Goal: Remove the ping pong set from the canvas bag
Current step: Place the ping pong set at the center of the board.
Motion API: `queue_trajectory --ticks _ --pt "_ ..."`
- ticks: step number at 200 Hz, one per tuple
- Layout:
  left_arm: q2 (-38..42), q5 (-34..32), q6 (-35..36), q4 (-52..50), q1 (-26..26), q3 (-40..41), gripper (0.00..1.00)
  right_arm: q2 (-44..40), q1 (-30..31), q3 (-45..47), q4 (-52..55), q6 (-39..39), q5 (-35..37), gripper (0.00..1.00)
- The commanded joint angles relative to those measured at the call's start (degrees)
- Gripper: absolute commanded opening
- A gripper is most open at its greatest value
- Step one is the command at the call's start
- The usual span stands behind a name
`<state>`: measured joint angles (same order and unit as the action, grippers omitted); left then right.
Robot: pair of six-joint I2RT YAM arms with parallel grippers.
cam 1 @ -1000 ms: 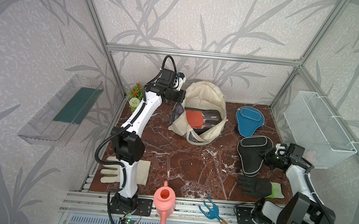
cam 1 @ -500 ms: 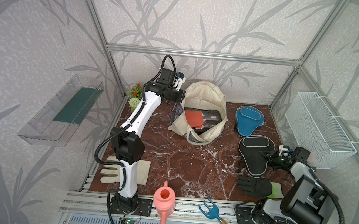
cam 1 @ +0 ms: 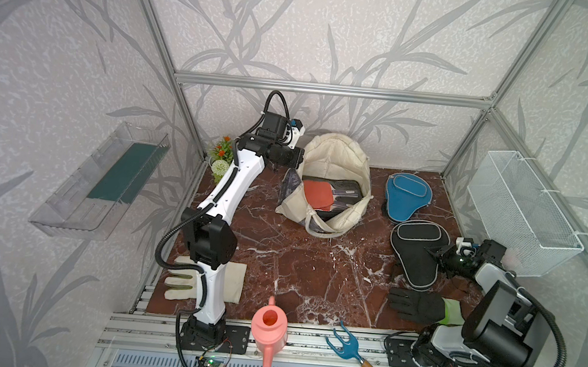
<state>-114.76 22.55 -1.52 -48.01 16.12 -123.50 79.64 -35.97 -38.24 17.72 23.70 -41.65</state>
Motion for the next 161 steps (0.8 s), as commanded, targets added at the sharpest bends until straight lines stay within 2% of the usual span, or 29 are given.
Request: queue_trajectory --ticks 1,22,108,120,161 --pt "-0.5 1.3 0.7 -0.6 0.1 -2.0 0.0 -1.7 -1.6 -0.2 1.7 -0.8 12.3 0.4" --pt "-0.2 1.6 0.7 -0.6 0.1 -2.0 0.0 -4.1 -1.6 -0.2 2.5 -0.8 13.2 0.54" --pt "0.7 2.1 1.3 -0.5 0.1 -1.1 0.0 -17.3 0.0 -1.2 10.1 -4.2 15.7 0.82" --pt "1.0 2.1 1.3 -0.5 0.1 -0.8 0.0 -18.9 1.6 -1.2 11.1 -4.3 16.6 1.0" --pt "2.7 2.1 1.4 0.2 0.1 1.2 0.0 -23.6 8.2 0.7 11.9 -2.9 20.5 0.99"
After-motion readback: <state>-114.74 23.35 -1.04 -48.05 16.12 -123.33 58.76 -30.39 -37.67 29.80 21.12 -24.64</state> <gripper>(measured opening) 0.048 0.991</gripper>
